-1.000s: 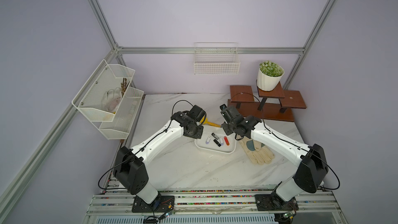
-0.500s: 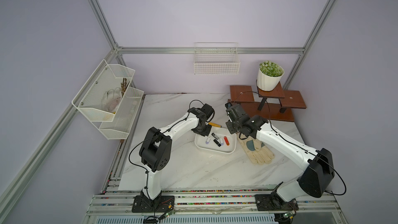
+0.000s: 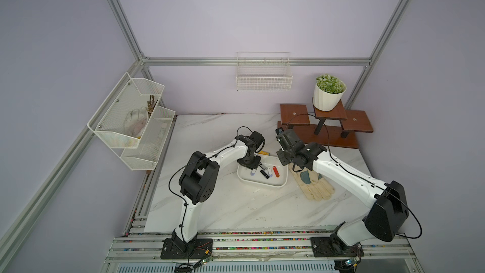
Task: Put the usb flash drive into the storage box
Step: Place the USB flash in the storage box.
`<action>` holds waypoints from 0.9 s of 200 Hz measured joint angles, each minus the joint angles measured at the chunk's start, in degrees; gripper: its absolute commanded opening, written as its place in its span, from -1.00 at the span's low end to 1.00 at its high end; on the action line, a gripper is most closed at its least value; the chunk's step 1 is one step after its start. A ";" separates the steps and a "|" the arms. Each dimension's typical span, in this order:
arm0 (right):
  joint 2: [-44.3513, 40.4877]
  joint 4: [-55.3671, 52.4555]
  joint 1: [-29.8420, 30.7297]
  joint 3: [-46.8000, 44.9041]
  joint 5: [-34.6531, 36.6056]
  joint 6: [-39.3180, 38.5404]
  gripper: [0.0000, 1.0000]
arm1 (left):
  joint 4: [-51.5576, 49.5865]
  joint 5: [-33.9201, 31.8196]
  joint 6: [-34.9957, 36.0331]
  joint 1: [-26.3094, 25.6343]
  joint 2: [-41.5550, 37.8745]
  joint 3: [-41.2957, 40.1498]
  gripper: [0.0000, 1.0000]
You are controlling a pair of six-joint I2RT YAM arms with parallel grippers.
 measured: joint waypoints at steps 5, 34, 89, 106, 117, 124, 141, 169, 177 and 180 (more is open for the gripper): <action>0.00 -0.02 -0.02 0.00 0.00 0.00 -0.60 | 0.15 -0.22 -0.11 -0.02 0.22 -0.07 -1.00; -0.07 -0.04 -0.04 0.00 -0.04 0.00 -0.60 | 0.76 -1.16 -0.26 -0.48 0.98 -0.09 -1.00; -0.59 -0.09 -0.04 0.00 -0.04 0.00 -0.60 | 1.79 -3.74 -1.18 -0.50 1.18 -0.09 -1.00; -0.68 -0.09 -0.04 0.00 -0.04 0.00 -0.60 | 1.88 -3.89 -1.25 -0.50 1.62 -0.09 -1.00; -0.70 -0.09 -0.04 0.00 -0.04 0.00 -0.60 | 1.92 -3.96 -1.33 -0.50 1.99 -0.09 -0.98; -0.70 -0.09 -0.04 0.00 -0.04 0.00 -0.60 | 1.95 -4.13 -1.44 -0.50 2.14 -0.20 -0.96; -0.70 -0.09 -0.04 0.00 -0.04 0.02 -0.60 | 1.92 -4.63 -1.68 -0.50 2.29 -0.20 -0.89; -0.70 -0.09 -0.04 -0.02 -0.28 0.02 -0.60 | 1.88 -5.38 -1.84 -0.50 2.29 -0.20 -0.69; -0.70 -0.09 -0.04 -0.02 -0.31 0.02 -0.60 | 1.88 -5.57 -1.88 -0.50 2.29 -0.22 -0.62; -0.70 -0.09 -0.04 -0.02 -0.31 0.02 -0.60 | 1.88 -5.60 -1.90 -0.50 2.29 -0.22 -0.60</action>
